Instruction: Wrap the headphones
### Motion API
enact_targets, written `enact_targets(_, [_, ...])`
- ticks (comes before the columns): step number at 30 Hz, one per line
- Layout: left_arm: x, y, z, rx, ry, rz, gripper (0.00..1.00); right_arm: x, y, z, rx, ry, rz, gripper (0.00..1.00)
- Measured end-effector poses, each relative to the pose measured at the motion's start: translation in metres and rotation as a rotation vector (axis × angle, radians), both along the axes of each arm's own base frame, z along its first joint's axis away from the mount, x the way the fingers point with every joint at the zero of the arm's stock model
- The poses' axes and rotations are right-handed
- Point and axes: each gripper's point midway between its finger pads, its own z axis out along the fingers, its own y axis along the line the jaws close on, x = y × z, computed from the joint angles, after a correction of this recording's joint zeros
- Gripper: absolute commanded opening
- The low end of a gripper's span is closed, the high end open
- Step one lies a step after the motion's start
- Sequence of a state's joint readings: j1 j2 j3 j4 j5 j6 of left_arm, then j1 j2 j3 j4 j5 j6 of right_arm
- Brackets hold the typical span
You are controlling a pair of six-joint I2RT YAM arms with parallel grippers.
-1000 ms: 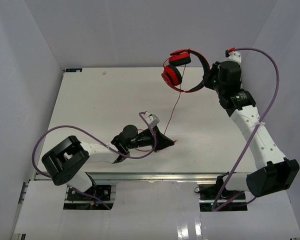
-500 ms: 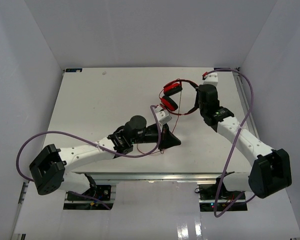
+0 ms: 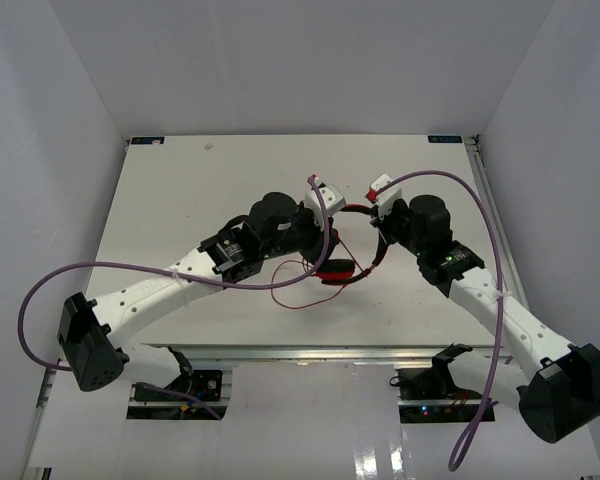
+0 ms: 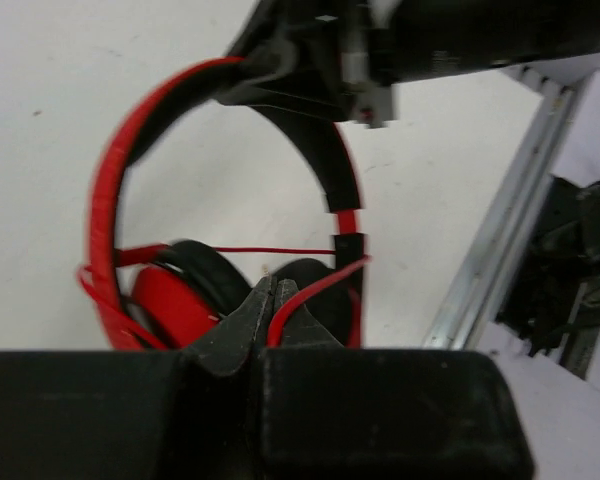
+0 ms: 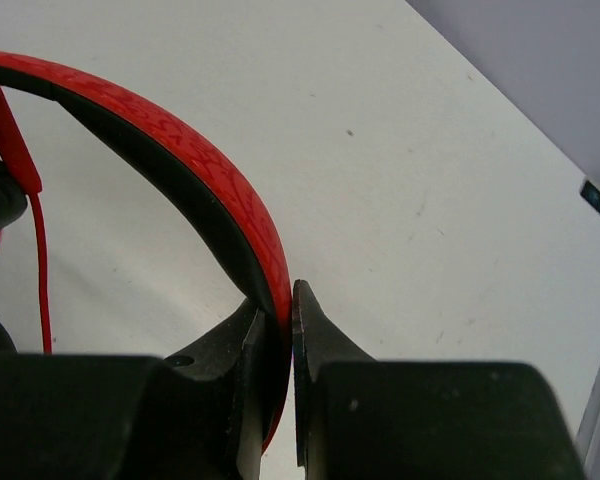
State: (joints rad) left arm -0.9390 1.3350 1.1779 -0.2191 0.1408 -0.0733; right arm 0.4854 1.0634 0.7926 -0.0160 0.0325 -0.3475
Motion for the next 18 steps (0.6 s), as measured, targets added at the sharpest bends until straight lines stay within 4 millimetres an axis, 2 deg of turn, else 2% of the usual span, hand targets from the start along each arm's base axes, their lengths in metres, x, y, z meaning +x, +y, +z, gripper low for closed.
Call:
enact_targets(3, [0.016, 0.018, -0.006, 0.08, -0.032, 0.065, 0.1, -0.015, 0.019, 0.001, -0.028, -0.004, 0.17, 0.08])
enact_targets(8, [0.022, 0.037, -0.023, 0.192, -0.052, 0.111, 0.15, -0.029, 0.033, 0.005, -0.076, -0.015, 0.327, 0.08])
enact_targets(10, [0.024, 0.042, -0.019, 0.199, -0.074, 0.127, 0.16, -0.031, 0.034, 0.004, -0.099, -0.021, 0.356, 0.08])
enact_targets(15, [0.034, 0.07, -0.006, 0.211, -0.144, 0.217, 0.18, -0.042, 0.035, -0.005, -0.129, 0.017, 0.421, 0.08])
enact_targets(18, [0.038, 0.085, -0.007, 0.224, -0.168, 0.258, 0.19, -0.047, 0.038, -0.002, -0.121, 0.034, 0.448, 0.08])
